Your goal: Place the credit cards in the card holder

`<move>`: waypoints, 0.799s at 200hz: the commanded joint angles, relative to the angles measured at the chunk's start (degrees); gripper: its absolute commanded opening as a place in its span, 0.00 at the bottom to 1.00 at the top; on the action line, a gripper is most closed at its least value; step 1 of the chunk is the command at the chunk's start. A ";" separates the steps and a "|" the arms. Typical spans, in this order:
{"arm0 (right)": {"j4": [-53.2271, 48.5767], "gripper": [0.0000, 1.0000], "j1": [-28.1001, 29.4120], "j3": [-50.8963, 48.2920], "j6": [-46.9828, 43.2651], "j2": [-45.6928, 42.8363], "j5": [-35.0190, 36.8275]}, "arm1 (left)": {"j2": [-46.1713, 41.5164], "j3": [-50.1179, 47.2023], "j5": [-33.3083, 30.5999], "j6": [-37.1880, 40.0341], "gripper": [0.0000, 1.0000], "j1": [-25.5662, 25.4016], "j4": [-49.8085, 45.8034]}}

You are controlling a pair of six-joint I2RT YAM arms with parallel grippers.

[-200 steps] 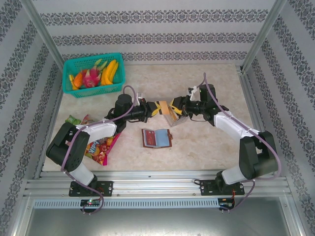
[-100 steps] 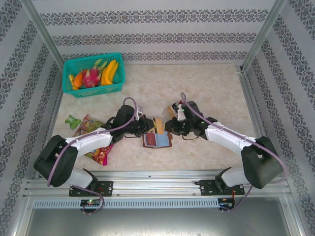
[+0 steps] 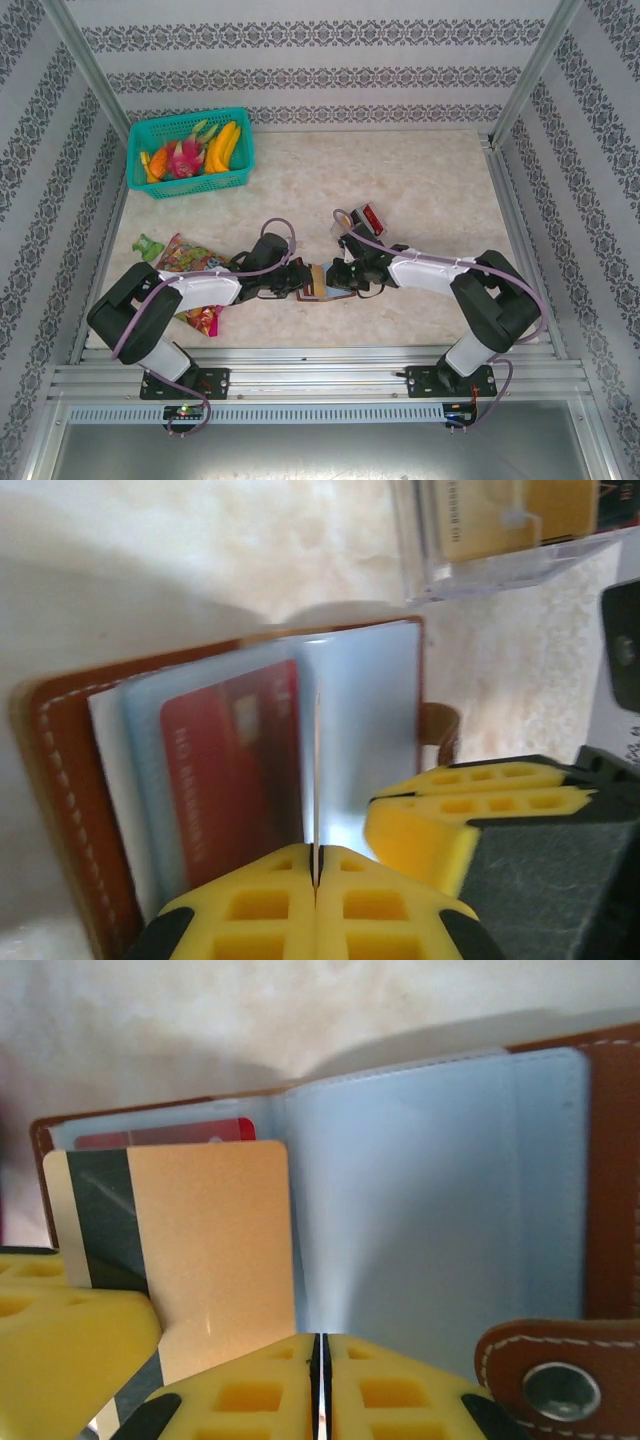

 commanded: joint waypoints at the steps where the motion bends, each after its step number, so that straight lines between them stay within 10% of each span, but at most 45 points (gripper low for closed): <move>1: -2.48 0.14 0.04 2.15 -2.62 0.86 4.88 | 0.66 -1.49 -2.66 1.46 0.01 -0.67 2.85; 160: -12.30 0.20 -4.98 3.54 -9.04 -0.90 12.63 | 3.68 -2.37 -2.39 -0.44 0.01 -0.75 10.00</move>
